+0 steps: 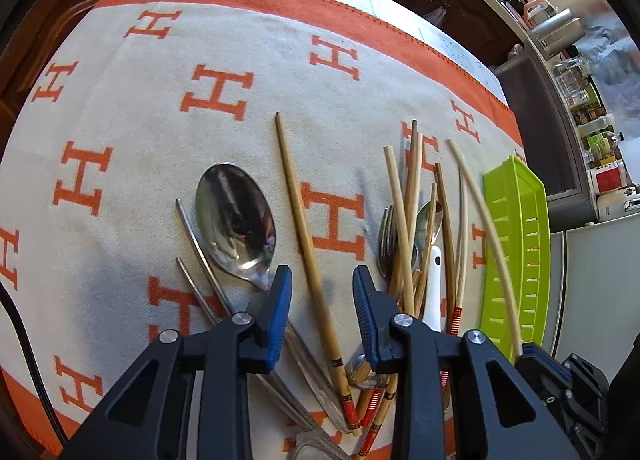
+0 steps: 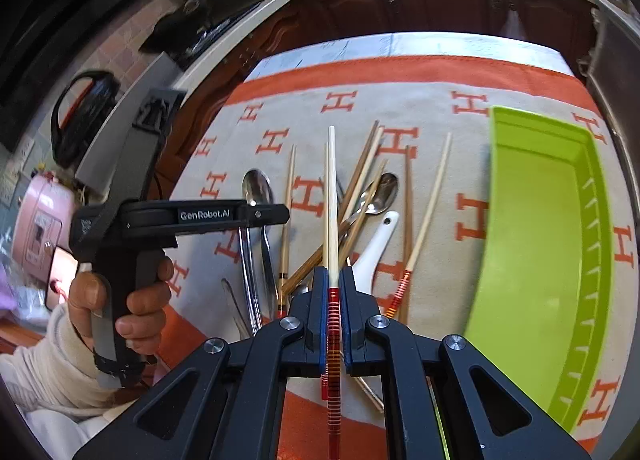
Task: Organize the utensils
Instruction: 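Carry the chopstick into the green tray with the right gripper and release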
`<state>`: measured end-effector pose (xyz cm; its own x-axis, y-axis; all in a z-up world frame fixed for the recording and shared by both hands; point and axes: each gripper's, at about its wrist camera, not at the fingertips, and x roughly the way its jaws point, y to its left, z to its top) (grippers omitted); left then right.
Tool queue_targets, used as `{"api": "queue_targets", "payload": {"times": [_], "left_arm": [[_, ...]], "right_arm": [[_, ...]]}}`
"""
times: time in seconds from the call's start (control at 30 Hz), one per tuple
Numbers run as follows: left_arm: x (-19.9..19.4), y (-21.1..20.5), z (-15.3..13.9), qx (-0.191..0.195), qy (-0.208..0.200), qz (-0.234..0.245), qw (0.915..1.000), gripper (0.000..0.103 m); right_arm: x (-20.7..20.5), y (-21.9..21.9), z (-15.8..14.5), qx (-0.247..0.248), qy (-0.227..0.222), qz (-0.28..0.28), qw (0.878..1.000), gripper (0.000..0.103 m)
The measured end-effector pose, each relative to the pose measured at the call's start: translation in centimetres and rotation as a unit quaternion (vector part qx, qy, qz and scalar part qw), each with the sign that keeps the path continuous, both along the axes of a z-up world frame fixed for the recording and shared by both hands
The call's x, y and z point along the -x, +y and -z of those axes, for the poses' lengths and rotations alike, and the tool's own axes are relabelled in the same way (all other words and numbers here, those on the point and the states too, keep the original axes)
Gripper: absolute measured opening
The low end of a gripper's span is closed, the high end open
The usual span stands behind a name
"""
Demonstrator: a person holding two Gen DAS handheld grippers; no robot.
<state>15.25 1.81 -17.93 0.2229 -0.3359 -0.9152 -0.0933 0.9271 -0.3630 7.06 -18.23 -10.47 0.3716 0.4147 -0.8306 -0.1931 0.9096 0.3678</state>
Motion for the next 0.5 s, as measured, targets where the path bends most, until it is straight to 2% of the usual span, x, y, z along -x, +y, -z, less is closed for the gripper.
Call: {"api": "queue_targets", "payload": {"times": [0.1, 0.23, 0.4, 0.5], "left_arm": [[-0.1, -0.7, -0.3, -0.017, 0.0, 0.009, 0.9998, 0.029], [-0.1, -1.6, -0.3, -0.059, 0.011, 0.017, 0.9981, 0.029], [0.2, -2.6, 0.2, -0.111, 0.021, 0.023, 0.9933, 0.029], [0.4, -3.1, 0.5, -0.127, 0.025, 0.02, 0.9913, 0.029]], "right_arm": [[0.5, -2.1, -0.6, -0.006, -0.005, 0.036, 0.999, 0.005], [1.6, -5.5, -1.1, -0.004, -0.013, 0.09, 0.996, 0.005], [2.7, -9.4, -0.8, 0.016, -0.012, 0.163, 0.986, 0.005], [2.9, -11.5, 0.0, 0.018, -0.002, 0.193, 0.981, 0.005]]}}
